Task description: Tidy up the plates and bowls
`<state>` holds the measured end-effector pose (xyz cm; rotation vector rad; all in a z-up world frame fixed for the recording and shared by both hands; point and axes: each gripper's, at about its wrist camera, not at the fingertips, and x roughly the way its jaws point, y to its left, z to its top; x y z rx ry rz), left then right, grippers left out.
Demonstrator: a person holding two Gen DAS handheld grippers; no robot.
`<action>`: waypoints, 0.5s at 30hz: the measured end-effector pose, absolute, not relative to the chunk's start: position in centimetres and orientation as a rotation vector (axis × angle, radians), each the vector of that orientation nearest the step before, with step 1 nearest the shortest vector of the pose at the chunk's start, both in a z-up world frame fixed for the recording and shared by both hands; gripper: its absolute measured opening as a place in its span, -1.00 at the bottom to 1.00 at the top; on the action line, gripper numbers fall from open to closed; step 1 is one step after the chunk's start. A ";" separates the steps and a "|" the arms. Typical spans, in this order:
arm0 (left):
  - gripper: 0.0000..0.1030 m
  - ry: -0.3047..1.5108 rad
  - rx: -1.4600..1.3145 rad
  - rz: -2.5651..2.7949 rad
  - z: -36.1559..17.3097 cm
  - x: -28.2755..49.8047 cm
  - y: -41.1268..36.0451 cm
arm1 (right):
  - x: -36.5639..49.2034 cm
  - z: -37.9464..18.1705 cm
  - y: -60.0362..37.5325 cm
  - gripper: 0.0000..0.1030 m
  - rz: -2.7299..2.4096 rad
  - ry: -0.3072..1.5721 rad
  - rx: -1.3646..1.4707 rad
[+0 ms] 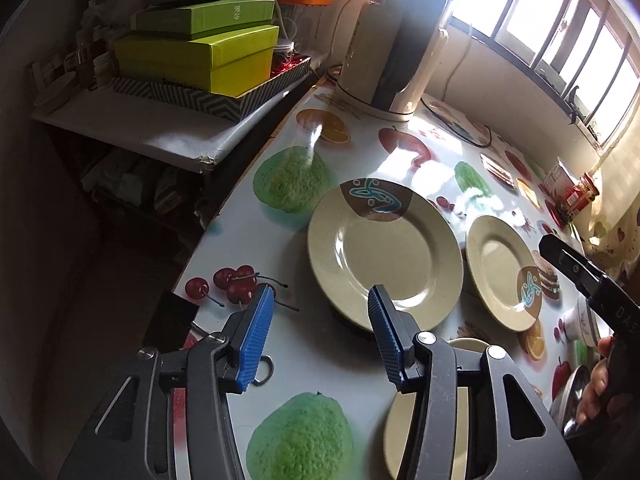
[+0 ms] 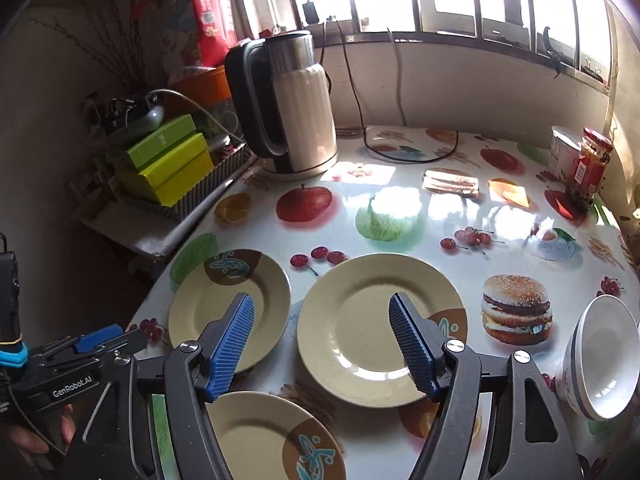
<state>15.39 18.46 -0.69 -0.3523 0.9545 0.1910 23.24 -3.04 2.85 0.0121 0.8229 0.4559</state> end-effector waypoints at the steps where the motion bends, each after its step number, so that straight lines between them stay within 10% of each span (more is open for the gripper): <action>1: -0.05 0.965 -0.361 0.192 -1.1 15.7 18.8 | 23.7 2.5 -2.6 0.15 0.464 0.831 0.007; 5: -0.20 0.978 -0.397 0.185 -2.3 16.7 19.5 | 25.5 0.2 -1.0 -0.31 0.495 0.903 -0.013; 15: -0.20 0.990 -0.443 0.156 -3.9 18.7 20.3 | 27.8 -2.5 1.7 -0.33 0.610 0.965 -0.022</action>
